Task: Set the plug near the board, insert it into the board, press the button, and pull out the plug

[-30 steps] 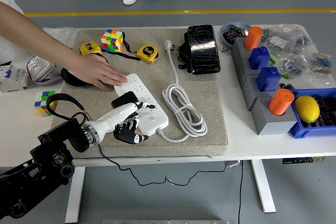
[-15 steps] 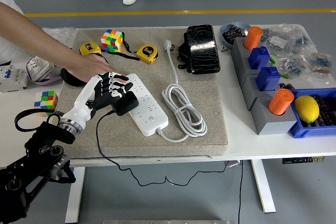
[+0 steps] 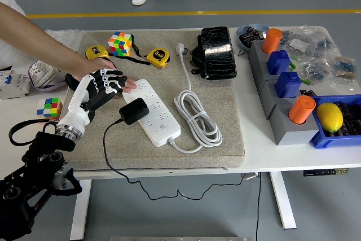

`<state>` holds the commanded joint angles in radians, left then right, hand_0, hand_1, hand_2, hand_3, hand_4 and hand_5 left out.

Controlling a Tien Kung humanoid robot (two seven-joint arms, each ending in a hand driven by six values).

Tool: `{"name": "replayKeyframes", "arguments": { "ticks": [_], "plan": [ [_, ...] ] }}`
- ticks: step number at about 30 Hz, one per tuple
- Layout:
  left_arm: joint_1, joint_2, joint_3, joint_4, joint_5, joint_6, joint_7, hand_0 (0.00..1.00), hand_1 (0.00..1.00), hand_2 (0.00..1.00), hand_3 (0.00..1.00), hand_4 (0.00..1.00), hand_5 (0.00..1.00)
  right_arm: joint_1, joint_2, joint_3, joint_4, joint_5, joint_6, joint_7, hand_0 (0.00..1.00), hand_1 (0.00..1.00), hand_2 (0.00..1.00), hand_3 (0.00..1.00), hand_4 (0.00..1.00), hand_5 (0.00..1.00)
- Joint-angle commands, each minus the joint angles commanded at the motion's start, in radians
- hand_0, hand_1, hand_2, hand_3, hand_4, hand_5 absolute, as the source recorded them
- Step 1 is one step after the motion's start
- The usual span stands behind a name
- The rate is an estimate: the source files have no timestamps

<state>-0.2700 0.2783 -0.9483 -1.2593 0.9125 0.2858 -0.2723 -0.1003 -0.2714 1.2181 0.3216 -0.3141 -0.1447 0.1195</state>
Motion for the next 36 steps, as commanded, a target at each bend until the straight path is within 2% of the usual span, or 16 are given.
{"name": "replayKeyframes", "arguments": {
  "ticks": [17,18,19,23,24,25,27,30,31,33,36],
  "plan": [
    [0.003,0.001,-0.003,-0.008,0.012,-0.008,0.026,0.497,0.552,0.542,0.537,0.855,0.371,0.000,-0.001,0.002,0.001,-0.002,-0.001,0.000,0.553,0.592,0.545,0.511,0.861,0.375],
    [0.004,0.002,-0.005,-0.014,0.019,-0.010,0.031,0.497,0.552,0.542,0.537,0.855,0.371,0.000,-0.001,0.002,0.001,-0.002,-0.001,0.000,0.553,0.592,0.545,0.511,0.861,0.375],
    [0.005,0.002,-0.007,-0.019,0.027,-0.012,0.035,0.386,0.520,0.532,0.555,0.854,0.373,0.000,-0.001,0.002,0.001,-0.002,0.000,0.000,0.553,0.593,0.545,0.511,0.861,0.375],
    [0.012,0.010,-0.023,-0.082,0.142,-0.037,0.086,0.386,0.520,0.532,0.555,0.854,0.373,-0.001,0.000,0.002,0.001,-0.002,0.000,0.000,0.553,0.593,0.545,0.511,0.861,0.375],
    [0.013,0.014,-0.028,-0.104,0.173,-0.054,0.108,0.386,0.520,0.532,0.555,0.854,0.373,-0.001,-0.001,0.002,0.001,-0.002,0.000,0.000,0.553,0.593,0.545,0.511,0.861,0.375],
    [0.013,0.020,-0.034,-0.141,0.219,-0.087,0.153,0.206,0.234,0.291,0.649,0.844,0.291,-0.001,-0.001,0.002,0.001,-0.002,0.000,0.000,0.553,0.593,0.546,0.511,0.862,0.376],
    [0.013,0.029,-0.039,-0.199,0.303,-0.146,0.233,0.206,0.234,0.291,0.649,0.844,0.291,-0.001,-0.001,0.001,0.001,-0.002,0.000,-0.001,0.553,0.593,0.546,0.511,0.862,0.376],
    [0.006,0.044,-0.036,-0.283,0.427,-0.261,0.357,0.206,0.234,0.291,0.649,0.844,0.291,0.000,-0.002,-0.002,0.000,-0.003,0.001,-0.001,0.553,0.593,0.546,0.511,0.862,0.376],
    [0.003,0.047,-0.032,-0.304,0.472,-0.302,0.402,0.088,0.090,0.154,0.840,0.661,0.104,0.001,-0.003,-0.002,0.001,-0.004,0.001,-0.001,0.553,0.593,0.545,0.511,0.861,0.376],
    [-0.002,0.052,-0.020,-0.332,0.557,-0.381,0.487,0.088,0.090,0.154,0.840,0.661,0.104,0.001,-0.004,-0.003,0.001,-0.004,0.000,-0.001,0.553,0.593,0.545,0.511,0.861,0.376],
    [-0.013,0.054,0.008,-0.354,0.680,-0.474,0.610,0.088,0.090,0.154,0.840,0.661,0.104,0.001,-0.005,-0.006,0.001,-0.003,0.001,-0.001,0.553,0.593,0.545,0.511,0.861,0.376]
  ]
}}
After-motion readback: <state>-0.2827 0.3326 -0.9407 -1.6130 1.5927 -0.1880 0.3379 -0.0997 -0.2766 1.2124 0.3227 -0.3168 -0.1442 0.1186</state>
